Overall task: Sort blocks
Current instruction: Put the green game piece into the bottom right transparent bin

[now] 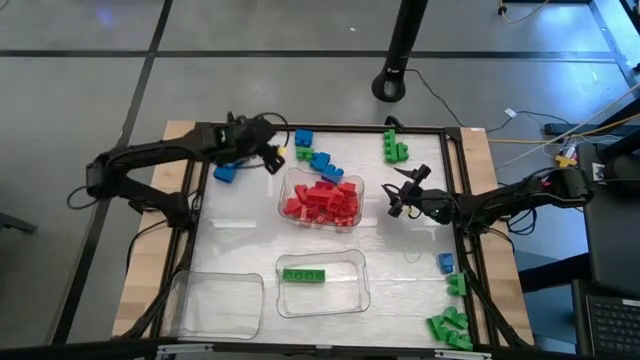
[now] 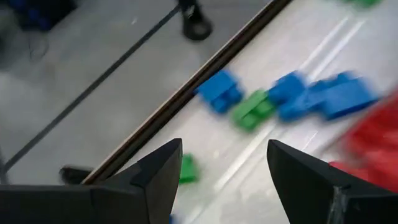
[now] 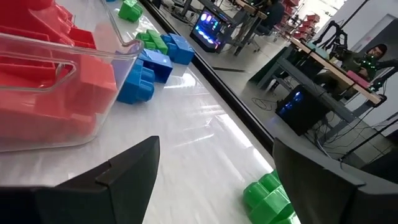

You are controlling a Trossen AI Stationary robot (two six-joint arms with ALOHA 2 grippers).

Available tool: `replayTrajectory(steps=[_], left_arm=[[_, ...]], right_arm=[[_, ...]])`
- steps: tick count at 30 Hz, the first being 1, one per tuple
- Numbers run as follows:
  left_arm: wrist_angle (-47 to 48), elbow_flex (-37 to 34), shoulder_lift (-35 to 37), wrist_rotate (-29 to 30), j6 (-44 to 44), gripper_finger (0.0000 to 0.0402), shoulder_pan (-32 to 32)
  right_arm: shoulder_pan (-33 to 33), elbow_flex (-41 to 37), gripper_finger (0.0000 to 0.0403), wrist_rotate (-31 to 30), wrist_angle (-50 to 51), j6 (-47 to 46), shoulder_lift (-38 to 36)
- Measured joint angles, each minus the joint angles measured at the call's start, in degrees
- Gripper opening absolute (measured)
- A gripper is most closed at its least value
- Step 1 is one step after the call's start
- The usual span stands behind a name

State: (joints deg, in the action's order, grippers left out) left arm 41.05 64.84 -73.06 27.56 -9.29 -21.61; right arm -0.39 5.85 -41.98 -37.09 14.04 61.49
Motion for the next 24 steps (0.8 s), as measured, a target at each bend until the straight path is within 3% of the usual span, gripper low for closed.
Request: replayTrajectory(steps=[5,10,17,24], left_arm=[[1.3,-1.8,-2.7,-5.9,7.4,0.0224,-8.9],[2.3,-1.8,-6.2,-8.5,13.3,0.0223,-13.6],[4.9,-1.8,-13.8,-8.9,24.1,0.0223,-13.6],[5.7,-1.8,-20.5,-2.5,26.5,0.0223,-11.5]], right_arm=[[0.0,0.0,0.0312,-0.9,1.5,0.2,0.0],[0.0,0.0,0.0312,-1.0,3.2,-1.3,0.0],[0.0,0.0,0.0312,4.2,7.0,-5.2,0.0],[0.0,0.0,0.0312,5.6,7.8,-6.2,0.0]])
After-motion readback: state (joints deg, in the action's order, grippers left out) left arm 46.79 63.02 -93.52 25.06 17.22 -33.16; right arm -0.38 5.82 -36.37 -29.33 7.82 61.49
